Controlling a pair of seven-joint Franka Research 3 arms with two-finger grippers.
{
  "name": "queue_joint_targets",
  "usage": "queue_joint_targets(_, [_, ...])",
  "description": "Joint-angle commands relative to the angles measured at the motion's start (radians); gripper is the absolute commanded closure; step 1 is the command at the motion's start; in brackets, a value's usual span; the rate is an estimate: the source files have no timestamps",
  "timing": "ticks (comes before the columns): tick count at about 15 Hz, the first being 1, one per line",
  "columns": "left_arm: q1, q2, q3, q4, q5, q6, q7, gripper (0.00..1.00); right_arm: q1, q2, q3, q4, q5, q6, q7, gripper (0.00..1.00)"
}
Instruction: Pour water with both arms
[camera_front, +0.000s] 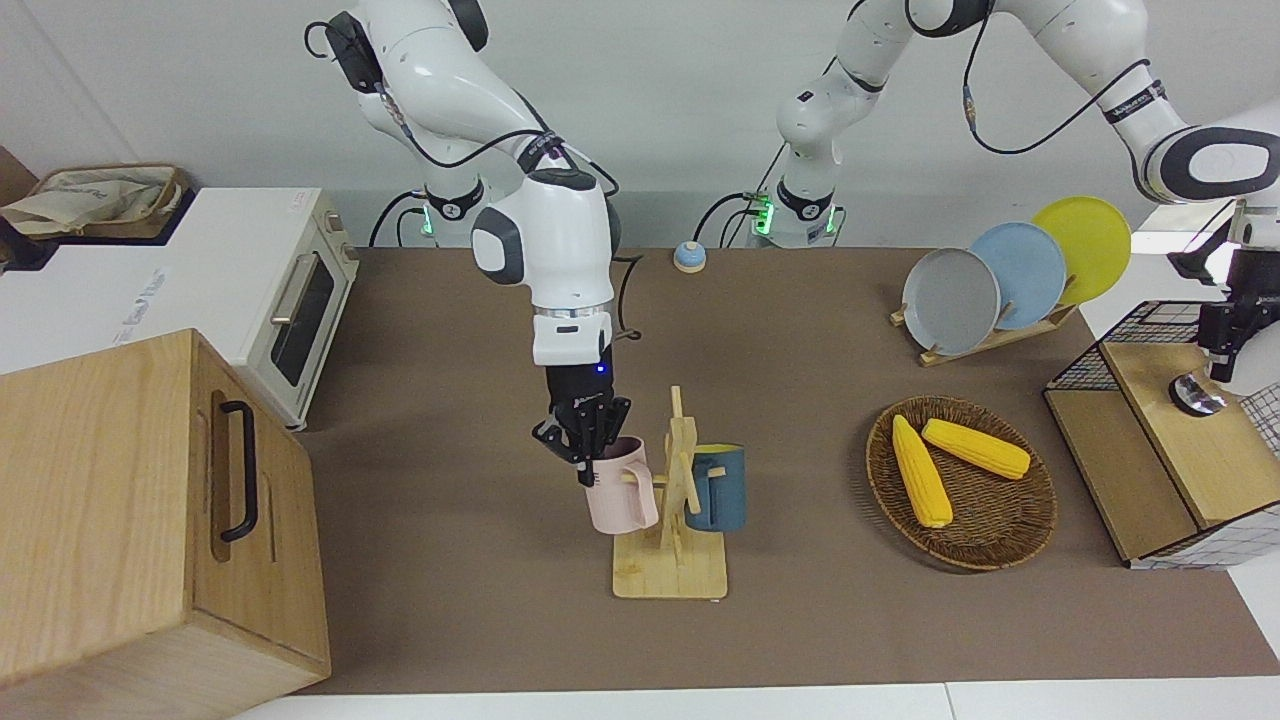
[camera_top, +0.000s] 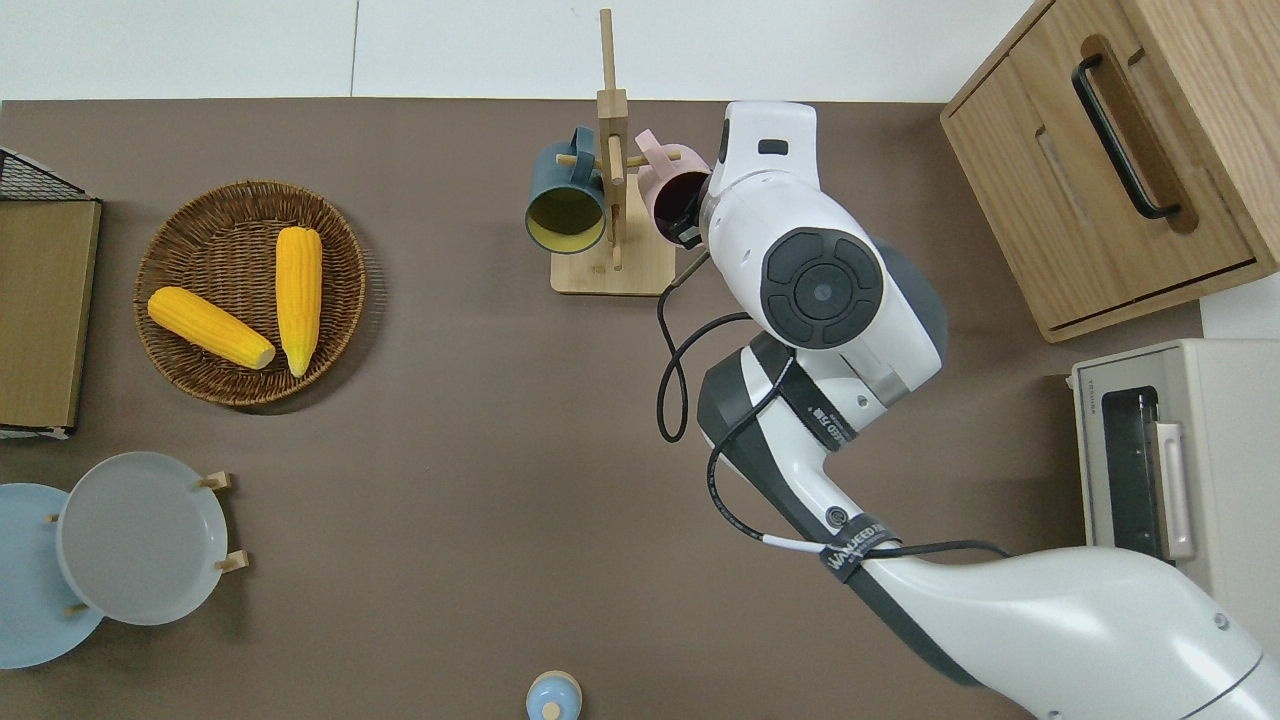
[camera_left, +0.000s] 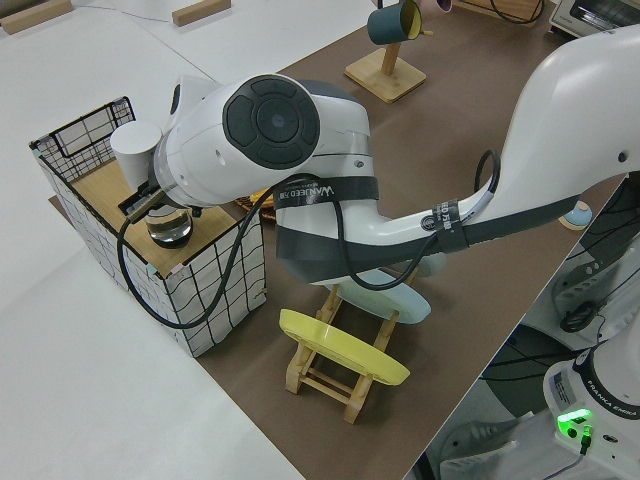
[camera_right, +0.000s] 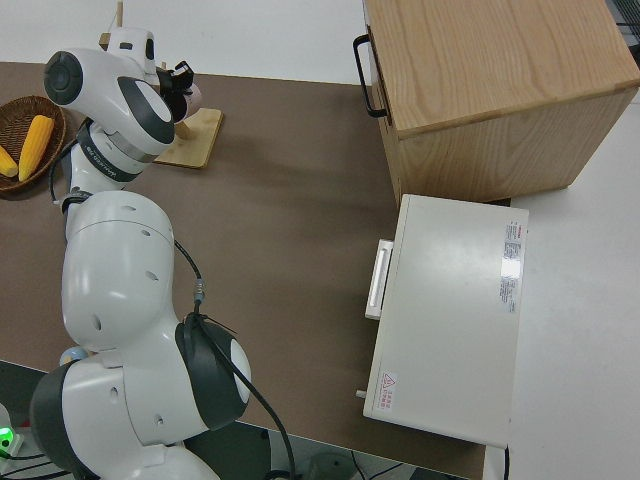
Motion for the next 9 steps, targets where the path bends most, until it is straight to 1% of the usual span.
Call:
queue_joint_targets(1, [-0.016,-0.032,0.001,-0.007,-0.004,0.001,-0.038,1.0,-0.021,-0.034,0.011,-0.024,0.015,-0.018,-0.026,1.0])
queue_joint_targets(5, [-0.017,-0.04,0.001,0.002,0.01,-0.008,-0.058,1.0,-0.033,-0.052,0.011,-0.051,0.015,-0.018,-0.026,1.0])
queue_joint_targets(9, [-0.017,-0.046,0.001,0.015,0.042,-0.025,-0.093,1.0,-0.059,-0.081,0.022,-0.083,0.015,-0.018,-0.039,1.0])
